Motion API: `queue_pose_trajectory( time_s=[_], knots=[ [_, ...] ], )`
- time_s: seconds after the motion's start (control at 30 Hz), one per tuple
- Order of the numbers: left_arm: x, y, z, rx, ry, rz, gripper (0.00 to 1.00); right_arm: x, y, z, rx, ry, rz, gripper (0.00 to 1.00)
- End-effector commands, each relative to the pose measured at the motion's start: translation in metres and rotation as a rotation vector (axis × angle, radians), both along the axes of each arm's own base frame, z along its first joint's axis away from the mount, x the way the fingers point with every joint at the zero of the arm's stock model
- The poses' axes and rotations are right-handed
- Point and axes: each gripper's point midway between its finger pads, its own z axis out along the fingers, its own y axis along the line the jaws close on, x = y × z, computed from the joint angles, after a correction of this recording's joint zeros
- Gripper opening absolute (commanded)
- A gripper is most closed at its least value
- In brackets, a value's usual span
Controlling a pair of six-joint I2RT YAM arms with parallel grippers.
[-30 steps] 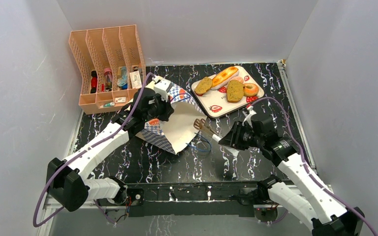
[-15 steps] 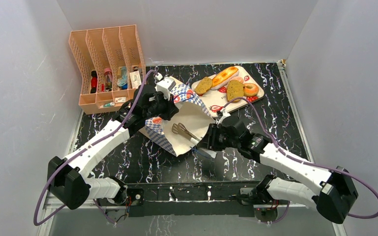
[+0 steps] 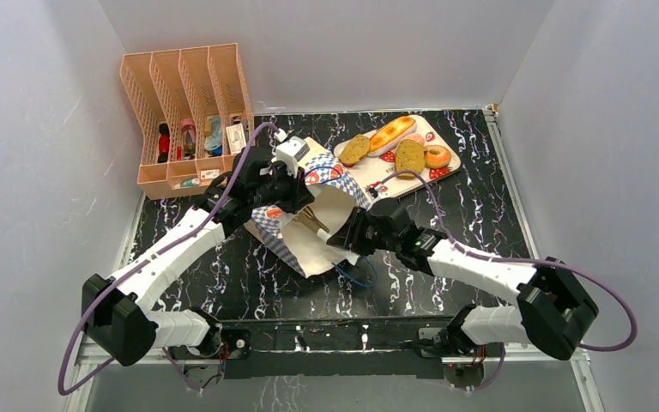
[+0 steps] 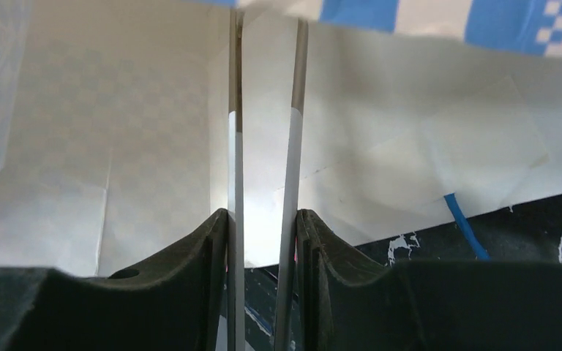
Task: Take the fake bread out of the paper bag
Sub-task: Take out the fake bread from the paper bag.
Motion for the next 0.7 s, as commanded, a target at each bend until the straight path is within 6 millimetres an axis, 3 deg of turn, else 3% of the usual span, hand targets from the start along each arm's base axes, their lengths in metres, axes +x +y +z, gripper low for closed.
queue_pose_trajectory(
  time_s=[0.0,0.67],
  knots=[
    [-0.008,-0.007,0.03,-0.057,-0.038,-0.046,0.0,0.022,0.02,0.035,0.126,-0.071,-0.044,0.33],
    [-0.013,-0.01,0.027,-0.064,-0.026,-0.086,0.0,0.04,0.041,0.026,0.178,-0.002,-0.083,0.36]
  ],
)
